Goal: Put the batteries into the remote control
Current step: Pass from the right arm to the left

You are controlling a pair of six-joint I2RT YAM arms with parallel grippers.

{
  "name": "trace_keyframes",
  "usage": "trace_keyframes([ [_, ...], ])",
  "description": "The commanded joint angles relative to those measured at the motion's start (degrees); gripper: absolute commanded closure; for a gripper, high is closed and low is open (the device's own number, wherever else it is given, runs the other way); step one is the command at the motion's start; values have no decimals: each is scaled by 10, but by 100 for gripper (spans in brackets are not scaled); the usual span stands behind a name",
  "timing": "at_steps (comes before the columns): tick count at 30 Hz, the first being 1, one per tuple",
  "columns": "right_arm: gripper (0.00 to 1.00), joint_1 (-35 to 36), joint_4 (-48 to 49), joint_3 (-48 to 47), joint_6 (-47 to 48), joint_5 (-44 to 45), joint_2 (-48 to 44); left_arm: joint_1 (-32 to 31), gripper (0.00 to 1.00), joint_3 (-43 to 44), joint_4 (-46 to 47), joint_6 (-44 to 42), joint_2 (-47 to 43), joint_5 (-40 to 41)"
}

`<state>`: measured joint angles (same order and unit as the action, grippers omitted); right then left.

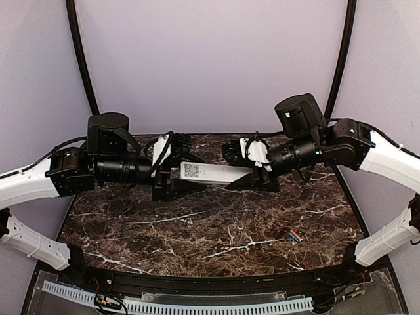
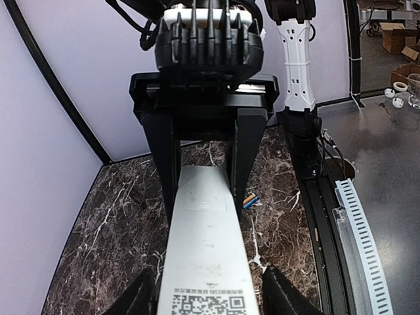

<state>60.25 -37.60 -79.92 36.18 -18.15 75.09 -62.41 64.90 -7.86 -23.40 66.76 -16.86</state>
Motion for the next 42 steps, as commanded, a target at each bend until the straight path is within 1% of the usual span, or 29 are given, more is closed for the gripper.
trace_keyframes([
  [1, 99, 6, 25, -5, 1, -11, 0, -2, 49, 9, -22, 1, 9, 10],
  [2, 99, 6, 25, -5, 0, -11, 0, -2, 55, 9, -20, 2, 11, 9],
  [5, 99, 7, 25, -5, 0, -11, 1, -2, 66, 4, -2, 5, 13, 4],
  [7, 99, 7, 25, -4, 1, -9, 2, -2, 70, 3, 4, 6, 17, -1],
  [9, 99, 7, 24, -3, 0, -7, 1, -2, 71, 1, 11, 7, 18, -6],
  [10, 98, 7, 24, -2, 1, -6, 1, -2, 69, -3, 14, 8, 17, -11],
  [12, 98, 7, 23, -1, 1, -6, 0, -2, 58, -9, 24, 8, 15, -18],
  [13, 98, 7, 22, -1, 1, -6, 1, -2, 49, -10, 28, 6, 13, -22],
  [15, 98, 7, 22, -1, 1, -5, 0, -2, 45, -11, 29, 3, 13, -23],
  [16, 98, 7, 22, -1, 1, -4, 0, -2, 45, -10, 29, 3, 13, -22],
  [18, 98, 7, 23, -1, 0, -4, 0, -2, 49, -10, 29, 1, 13, -19],
  [19, 97, 7, 24, -1, 0, -4, 1, -2, 55, -10, 29, 2, 13, -17],
  [23, 98, 7, 24, 0, -1, -4, 2, -2, 69, -11, 30, 6, 13, -16],
  [24, 97, 7, 24, 0, -2, -4, 2, -2, 76, -12, 30, 7, 12, -16],
  [25, 97, 7, 23, 1, -2, -4, 3, -2, 79, -13, 34, 7, 12, -16],
  [26, 96, 7, 23, 1, -3, -3, 4, -2, 88, -15, 37, 7, 11, -15],
  [27, 94, 7, 24, 1, -5, -2, 4, -2, 92, -17, 39, 7, 10, -13],
  [28, 88, 7, 26, 1, -9, 1, 3, -2, 98, -19, 41, 7, 9, -11],
  [29, 80, 7, 32, 2, -16, 6, 1, -2, 99, -23, 42, 7, 8, -3],
  [30, 66, 7, 39, 5, -25, 14, -2, -2, 100, -26, 46, 6, 7, 2],
  [32, 31, 5, 60, 13, -49, 30, -13, -2, 100, -40, 63, 6, -3, 19],
  [33, 6, 3, 82, 21, -67, 42, -24, -2, 100, -54, 70, 6, -7, 33],
  [34, 2, -1, 95, 30, -92, 45, -29, -2, 100, -63, 94, 6, -17, 39],
  [36, 1, -31, 136, 46, -159, 24, -45, -2, 100, -90, 130, 6, -33, 62],
  [39, 1, -89, 165, 53, -291, -73, -50, -2, 100, -134, 177, 2, -54, 81],
  [42, 1, -123, 193, 57, -416, -133, -38, -2, 100, -158, 214, -6, -71, 99],
])
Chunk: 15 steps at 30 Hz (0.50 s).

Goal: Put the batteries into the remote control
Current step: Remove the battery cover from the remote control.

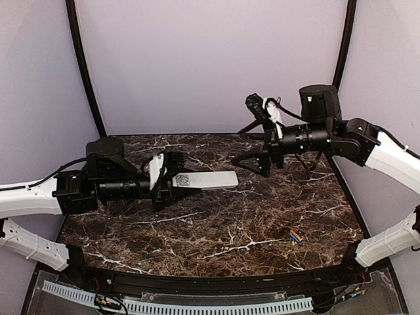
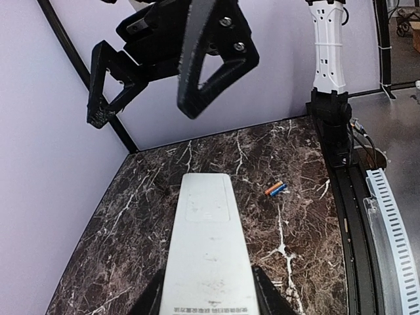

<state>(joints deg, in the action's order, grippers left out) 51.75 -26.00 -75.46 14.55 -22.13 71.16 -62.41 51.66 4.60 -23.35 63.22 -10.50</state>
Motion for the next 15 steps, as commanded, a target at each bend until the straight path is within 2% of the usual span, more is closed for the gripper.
trace_keyframes([
  [1, 1, -42, 89, 17, -234, -108, 7, -3, 100, -33, 94, -7, -38, 39],
  [5, 1, -45, 106, 19, -342, -126, 39, -3, 100, -56, 125, -7, -47, 51],
  [9, 1, -44, 101, 10, -381, -177, 76, -3, 100, -74, 164, -2, -55, 61],
  [15, 4, -44, 183, 23, -434, -222, 103, -3, 100, -88, 191, 2, -49, 56],
])
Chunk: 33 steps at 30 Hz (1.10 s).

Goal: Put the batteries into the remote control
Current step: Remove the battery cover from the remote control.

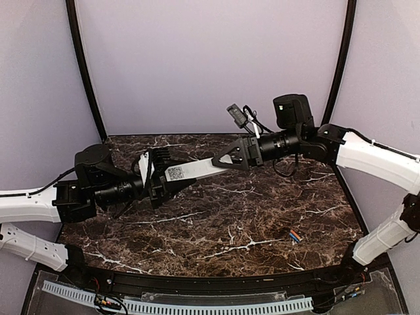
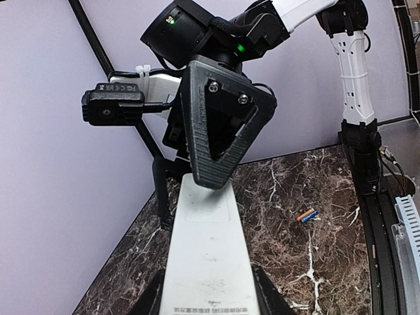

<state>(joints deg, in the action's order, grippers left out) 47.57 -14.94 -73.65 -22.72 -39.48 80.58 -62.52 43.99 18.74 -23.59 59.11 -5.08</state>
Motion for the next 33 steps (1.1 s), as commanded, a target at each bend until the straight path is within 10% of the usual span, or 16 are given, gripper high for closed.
trace_keyframes([
  [1, 8, -1, 85, 7, -68, -57, 15, -2, 100, -13, 52, 5, -7, 1],
  [11, 40, 1, 109, -2, -89, -114, 61, -2, 100, -17, 68, 1, -7, 2],
  [19, 92, -3, 82, -3, -72, -121, 61, -3, 100, -32, 88, 8, -29, 12],
  [25, 85, -8, 38, -8, -41, -136, 59, -3, 100, -38, 78, 1, -46, 30],
  [33, 49, -10, 3, -44, -17, -122, 58, -2, 100, -34, 64, 3, -38, 23],
])
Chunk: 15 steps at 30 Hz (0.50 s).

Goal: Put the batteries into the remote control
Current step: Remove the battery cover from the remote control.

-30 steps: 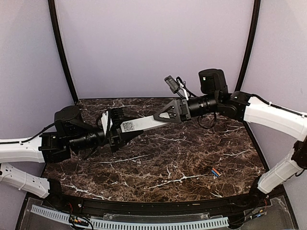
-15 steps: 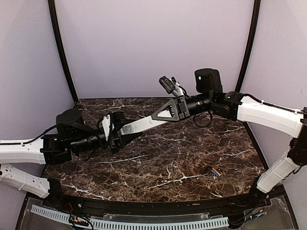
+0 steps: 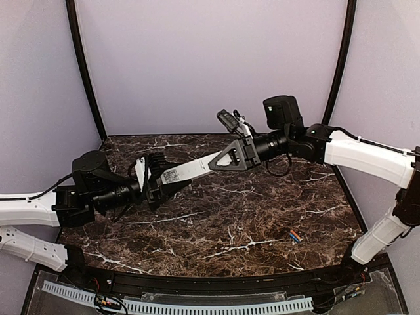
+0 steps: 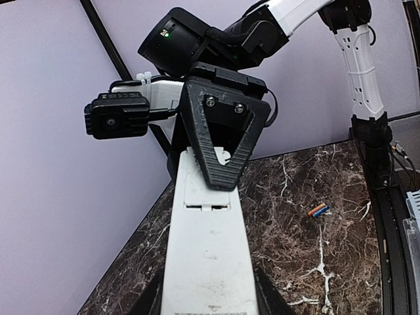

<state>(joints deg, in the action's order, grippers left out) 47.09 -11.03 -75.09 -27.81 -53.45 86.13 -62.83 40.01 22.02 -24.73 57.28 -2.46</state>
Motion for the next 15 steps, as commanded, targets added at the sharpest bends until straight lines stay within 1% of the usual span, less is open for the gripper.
trace_keyframes([
  [1, 46, -6, -42, -35, 36, 21, 1, 1, 100, 7, 28, 15, -19, -4],
  [3, 39, -7, -52, -45, 42, 25, -3, 1, 100, 8, 21, 16, -18, -4],
  [5, 36, -11, -71, -56, 50, 34, -7, 0, 100, 9, 15, 16, -17, -1],
  [9, 35, -25, -154, -90, 72, 85, -18, 1, 100, 8, 6, 17, -22, 5],
  [12, 34, -34, -176, -95, 78, 95, -29, 1, 100, 9, 3, 15, -22, 6],
  [15, 38, -35, -193, -100, 78, 91, -31, 0, 100, 9, 1, 14, -20, 7],
])
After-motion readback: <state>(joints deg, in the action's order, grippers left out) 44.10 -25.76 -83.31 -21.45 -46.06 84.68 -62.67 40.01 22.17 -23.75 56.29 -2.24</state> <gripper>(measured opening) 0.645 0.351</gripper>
